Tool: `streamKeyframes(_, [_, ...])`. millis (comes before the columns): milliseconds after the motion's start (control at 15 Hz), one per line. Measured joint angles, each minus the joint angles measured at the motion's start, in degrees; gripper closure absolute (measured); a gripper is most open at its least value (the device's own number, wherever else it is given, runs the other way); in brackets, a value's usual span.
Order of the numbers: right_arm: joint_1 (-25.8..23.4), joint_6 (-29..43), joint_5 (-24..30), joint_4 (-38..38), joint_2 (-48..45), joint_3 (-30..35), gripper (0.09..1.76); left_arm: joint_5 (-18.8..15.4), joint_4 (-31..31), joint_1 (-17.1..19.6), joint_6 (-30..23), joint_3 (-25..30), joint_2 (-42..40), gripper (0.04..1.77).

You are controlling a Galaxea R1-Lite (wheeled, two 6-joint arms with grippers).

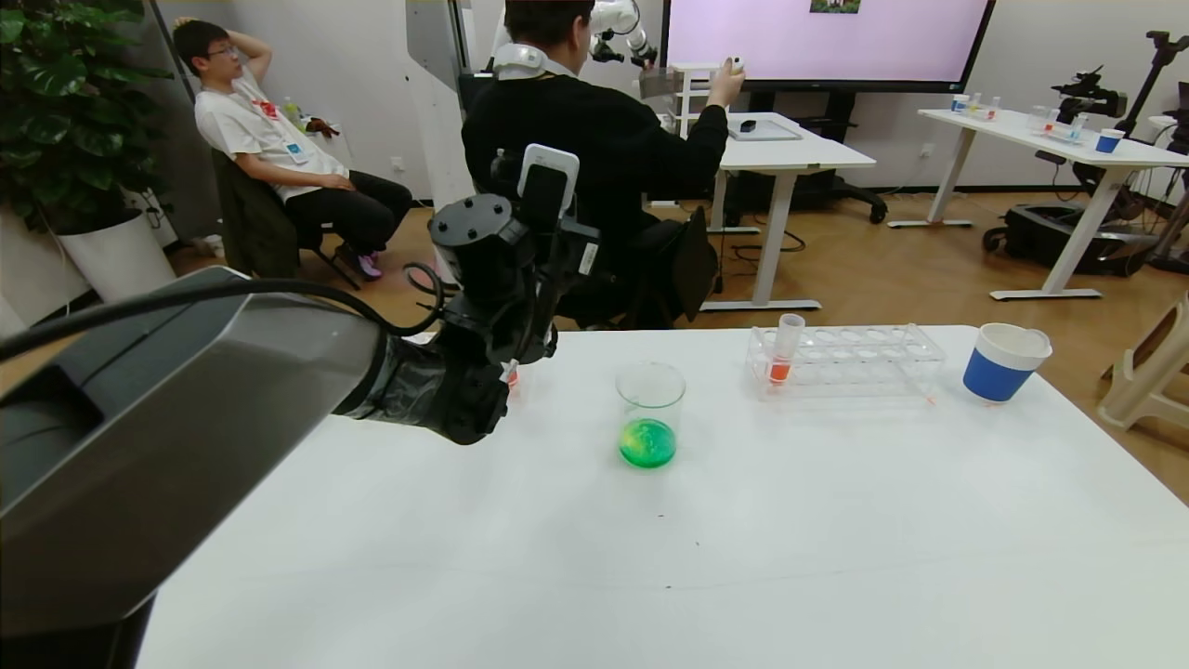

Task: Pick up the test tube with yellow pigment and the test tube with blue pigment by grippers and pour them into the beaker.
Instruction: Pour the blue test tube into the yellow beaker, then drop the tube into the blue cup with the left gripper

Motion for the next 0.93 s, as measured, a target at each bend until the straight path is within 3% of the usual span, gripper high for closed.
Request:
streamKeyframes(133, [0.0, 0.0, 0.0, -0.02, 0.0, 0.0, 0.11, 9.34, 10.12, -1.32, -9.13, -0.52, -1.68, 1.31])
streamKeyframes(333, [0.0, 0.0, 0.0, 0.0, 0.0, 0.0, 0.11, 16.59, 25.31, -2.26, -24.39, -3.15, -3.41, 1.31])
streamKeyframes(467, [0.0, 0.0, 0.0, 0.0, 0.0, 0.0, 0.11, 17.47, 27.7, -2.36, -27.89, -3.43, -4.5, 1.31])
streamKeyframes(667, [0.0, 0.0, 0.0, 0.0, 0.0, 0.0, 0.11, 17.08, 28.0, -1.73, -28.25, -1.55, -6.45, 1.31])
streamKeyframes(933, [0.0, 0.0, 0.0, 0.0, 0.0, 0.0, 0.11, 15.32, 27.67, 4.52, -28.27, 3.34, -9.7, 1.31])
